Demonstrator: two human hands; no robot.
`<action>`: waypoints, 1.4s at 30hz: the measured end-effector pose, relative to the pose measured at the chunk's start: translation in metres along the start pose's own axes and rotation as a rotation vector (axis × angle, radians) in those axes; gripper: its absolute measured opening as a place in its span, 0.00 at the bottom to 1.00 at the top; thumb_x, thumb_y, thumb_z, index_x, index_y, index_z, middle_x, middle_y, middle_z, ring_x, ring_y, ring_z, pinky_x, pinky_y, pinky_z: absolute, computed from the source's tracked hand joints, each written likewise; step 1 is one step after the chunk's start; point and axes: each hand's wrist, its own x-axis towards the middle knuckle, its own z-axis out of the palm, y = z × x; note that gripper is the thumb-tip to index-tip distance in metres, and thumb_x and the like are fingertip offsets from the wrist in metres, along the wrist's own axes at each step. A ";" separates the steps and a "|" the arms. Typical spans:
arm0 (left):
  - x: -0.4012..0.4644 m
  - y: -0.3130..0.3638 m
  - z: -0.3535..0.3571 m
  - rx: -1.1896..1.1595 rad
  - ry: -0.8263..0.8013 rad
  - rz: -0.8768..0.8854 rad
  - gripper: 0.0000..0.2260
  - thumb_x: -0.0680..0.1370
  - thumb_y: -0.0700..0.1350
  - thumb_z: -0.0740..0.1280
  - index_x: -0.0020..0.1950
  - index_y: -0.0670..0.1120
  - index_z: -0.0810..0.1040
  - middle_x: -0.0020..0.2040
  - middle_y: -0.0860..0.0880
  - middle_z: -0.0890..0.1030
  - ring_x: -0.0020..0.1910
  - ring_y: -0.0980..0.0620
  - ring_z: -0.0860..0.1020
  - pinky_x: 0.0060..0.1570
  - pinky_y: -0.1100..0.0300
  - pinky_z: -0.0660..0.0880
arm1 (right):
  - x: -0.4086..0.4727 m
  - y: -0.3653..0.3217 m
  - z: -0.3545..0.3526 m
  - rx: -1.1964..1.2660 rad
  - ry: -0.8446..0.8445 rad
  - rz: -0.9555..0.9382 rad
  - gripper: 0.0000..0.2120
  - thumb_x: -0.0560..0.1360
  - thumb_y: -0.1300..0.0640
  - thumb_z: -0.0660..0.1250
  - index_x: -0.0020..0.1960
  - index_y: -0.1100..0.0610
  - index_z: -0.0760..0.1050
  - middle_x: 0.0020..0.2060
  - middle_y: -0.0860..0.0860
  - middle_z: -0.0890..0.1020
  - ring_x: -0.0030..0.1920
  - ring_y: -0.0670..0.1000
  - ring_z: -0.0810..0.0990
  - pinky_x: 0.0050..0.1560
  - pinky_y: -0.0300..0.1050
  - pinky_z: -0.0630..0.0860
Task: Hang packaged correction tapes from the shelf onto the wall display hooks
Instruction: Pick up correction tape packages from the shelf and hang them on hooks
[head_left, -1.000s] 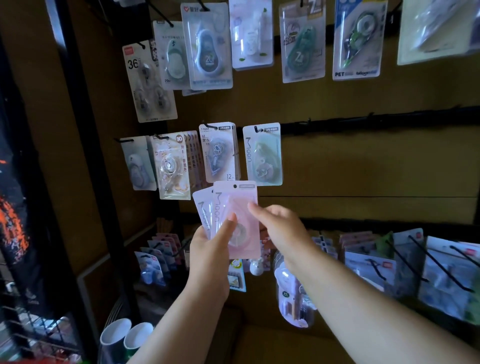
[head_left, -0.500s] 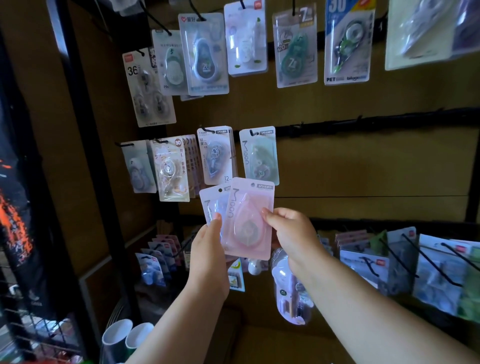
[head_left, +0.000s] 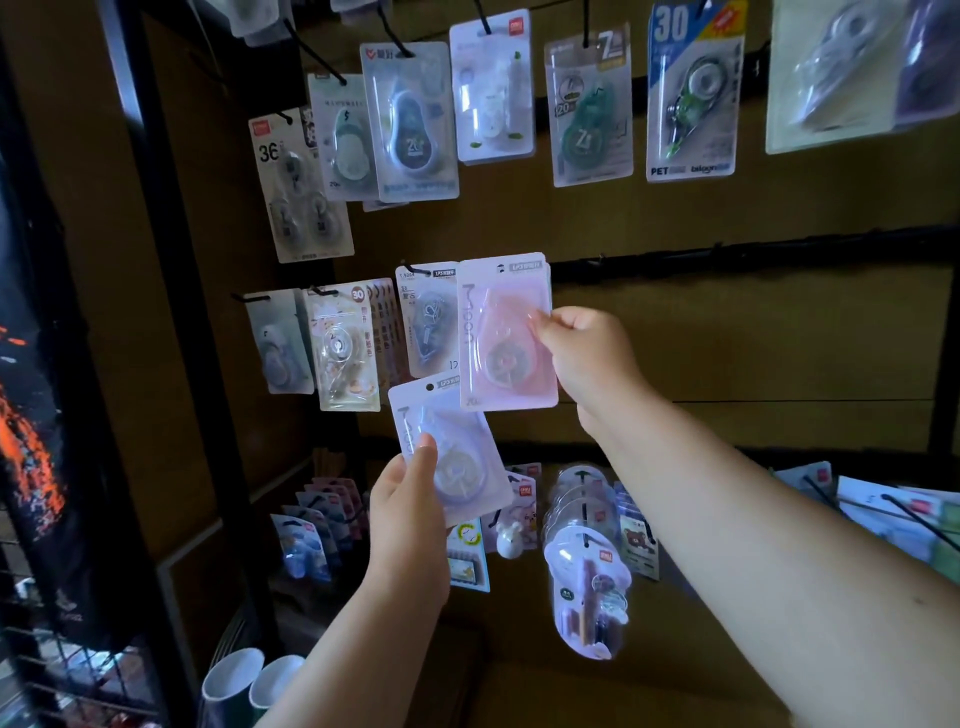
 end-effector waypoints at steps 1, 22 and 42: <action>-0.001 0.000 0.000 0.000 -0.002 -0.006 0.13 0.77 0.56 0.66 0.42 0.48 0.78 0.45 0.46 0.79 0.44 0.47 0.76 0.46 0.51 0.69 | 0.002 -0.001 0.001 -0.010 0.007 0.007 0.19 0.79 0.53 0.64 0.51 0.71 0.75 0.50 0.68 0.80 0.38 0.59 0.75 0.40 0.46 0.67; 0.003 -0.008 -0.003 -0.016 0.005 -0.037 0.11 0.80 0.52 0.64 0.45 0.47 0.81 0.42 0.46 0.82 0.41 0.47 0.79 0.38 0.56 0.71 | 0.047 0.023 0.010 -0.229 0.099 0.079 0.16 0.77 0.53 0.64 0.45 0.68 0.77 0.37 0.61 0.77 0.38 0.54 0.72 0.40 0.44 0.67; -0.005 0.000 0.009 0.071 -0.065 0.092 0.15 0.80 0.53 0.64 0.44 0.41 0.77 0.37 0.45 0.75 0.36 0.47 0.71 0.32 0.57 0.65 | -0.022 0.061 0.011 -0.077 -0.337 0.224 0.18 0.75 0.47 0.68 0.48 0.64 0.79 0.41 0.55 0.81 0.41 0.52 0.77 0.44 0.46 0.71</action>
